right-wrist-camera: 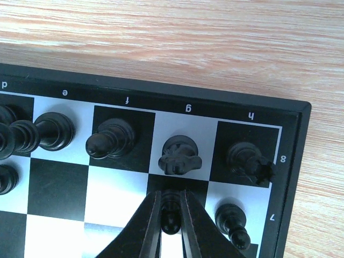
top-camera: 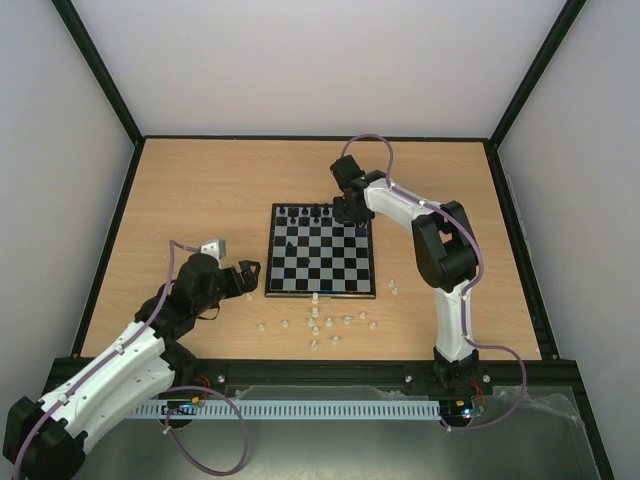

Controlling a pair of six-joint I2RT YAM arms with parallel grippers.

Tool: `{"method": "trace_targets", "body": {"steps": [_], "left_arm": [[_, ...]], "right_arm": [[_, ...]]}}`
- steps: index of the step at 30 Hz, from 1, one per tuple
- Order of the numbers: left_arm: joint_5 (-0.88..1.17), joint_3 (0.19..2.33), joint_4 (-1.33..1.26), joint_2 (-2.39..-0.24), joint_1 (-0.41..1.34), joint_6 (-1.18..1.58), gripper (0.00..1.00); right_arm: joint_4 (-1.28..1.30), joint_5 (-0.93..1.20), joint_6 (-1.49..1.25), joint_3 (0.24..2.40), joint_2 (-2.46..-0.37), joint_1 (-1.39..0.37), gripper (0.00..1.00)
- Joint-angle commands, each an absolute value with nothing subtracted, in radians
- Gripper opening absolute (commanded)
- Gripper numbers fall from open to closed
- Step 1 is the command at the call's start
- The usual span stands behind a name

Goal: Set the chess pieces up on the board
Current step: Place the chess piece on the chessboard, then pick up the chess piece from the chessboard.

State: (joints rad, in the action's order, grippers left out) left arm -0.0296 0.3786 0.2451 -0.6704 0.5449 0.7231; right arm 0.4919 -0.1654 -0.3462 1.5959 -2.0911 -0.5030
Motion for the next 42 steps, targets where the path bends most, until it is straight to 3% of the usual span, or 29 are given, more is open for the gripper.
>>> {"method": "trace_targets", "body": {"steps": [1, 17, 26, 37, 42], "left_arm": [[-0.028, 0.371, 0.229, -0.657, 0.543, 0.723, 1.00], [-0.023, 0.359, 0.226, -0.648, 0.543, 0.724, 0.99], [-0.036, 0.369, 0.236, -0.650, 0.543, 0.718, 0.99], [-0.094, 0.424, 0.269, -0.649, 0.540, 0.735, 0.99], [-0.083, 0.424, 0.256, -0.646, 0.540, 0.745, 1.00]], "right_arm": [[0.524, -0.160, -0.338, 1.619, -2.116, -0.497, 0.10], [0.538, -0.187, -0.345, 1.600, -2.108, -0.497, 0.16], [0.536, -0.174, -0.349, 1.557, -1.990, -0.505, 0.28], [0.484, -0.049, -0.349, 1.359, -1.765, -0.657, 0.74], [0.461, -0.006, -0.357, 1.328, -1.767, -0.743, 0.75]]}}
